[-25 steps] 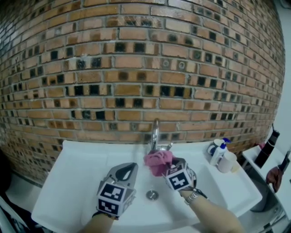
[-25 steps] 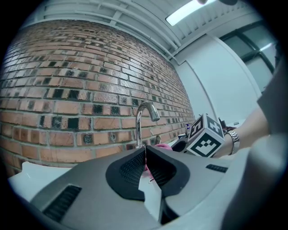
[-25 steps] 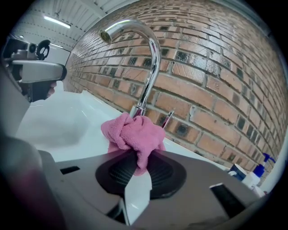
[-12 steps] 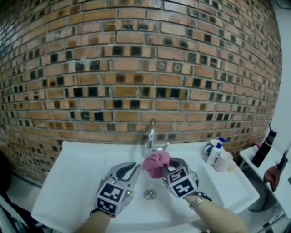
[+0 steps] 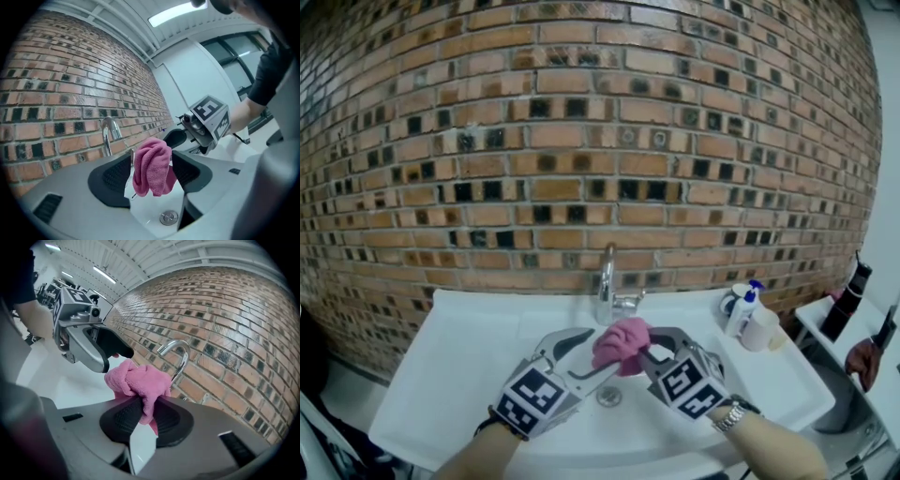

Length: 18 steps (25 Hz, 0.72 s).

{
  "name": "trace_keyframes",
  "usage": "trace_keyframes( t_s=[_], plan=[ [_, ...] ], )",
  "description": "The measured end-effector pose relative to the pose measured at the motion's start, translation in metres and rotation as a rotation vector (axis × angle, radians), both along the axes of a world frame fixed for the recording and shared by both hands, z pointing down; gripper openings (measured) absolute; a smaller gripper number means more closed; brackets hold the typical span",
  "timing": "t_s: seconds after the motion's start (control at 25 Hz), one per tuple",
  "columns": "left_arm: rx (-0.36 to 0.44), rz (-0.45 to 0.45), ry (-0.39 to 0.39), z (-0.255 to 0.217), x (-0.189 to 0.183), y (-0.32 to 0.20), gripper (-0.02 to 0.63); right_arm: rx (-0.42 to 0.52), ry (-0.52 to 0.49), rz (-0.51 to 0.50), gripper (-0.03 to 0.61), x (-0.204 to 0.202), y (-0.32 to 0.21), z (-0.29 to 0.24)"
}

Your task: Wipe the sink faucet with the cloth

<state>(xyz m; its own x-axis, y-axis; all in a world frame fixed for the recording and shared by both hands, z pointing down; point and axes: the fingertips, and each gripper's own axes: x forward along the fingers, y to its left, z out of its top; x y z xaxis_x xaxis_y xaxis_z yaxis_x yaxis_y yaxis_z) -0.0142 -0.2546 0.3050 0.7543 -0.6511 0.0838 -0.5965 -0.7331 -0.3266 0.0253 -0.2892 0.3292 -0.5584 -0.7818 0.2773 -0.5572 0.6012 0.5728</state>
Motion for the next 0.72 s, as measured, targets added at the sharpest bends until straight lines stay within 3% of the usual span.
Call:
trace_keyframes(
  t_s=[0.32, 0.52, 0.72],
  plan=[
    [0.002, 0.095, -0.151, 0.014, 0.015, 0.016, 0.298, 0.048, 0.124, -0.152, 0.057, -0.009, 0.028, 0.008],
    [0.005, 0.111, -0.196, 0.022, 0.017, 0.018, 0.293, 0.083, 0.146, -0.195, 0.057, -0.019, 0.036, 0.005],
    [0.008, 0.121, -0.222, 0.024, 0.017, 0.02, 0.209, 0.104, 0.156, -0.209, 0.057, -0.023, 0.041, 0.003]
  ],
)
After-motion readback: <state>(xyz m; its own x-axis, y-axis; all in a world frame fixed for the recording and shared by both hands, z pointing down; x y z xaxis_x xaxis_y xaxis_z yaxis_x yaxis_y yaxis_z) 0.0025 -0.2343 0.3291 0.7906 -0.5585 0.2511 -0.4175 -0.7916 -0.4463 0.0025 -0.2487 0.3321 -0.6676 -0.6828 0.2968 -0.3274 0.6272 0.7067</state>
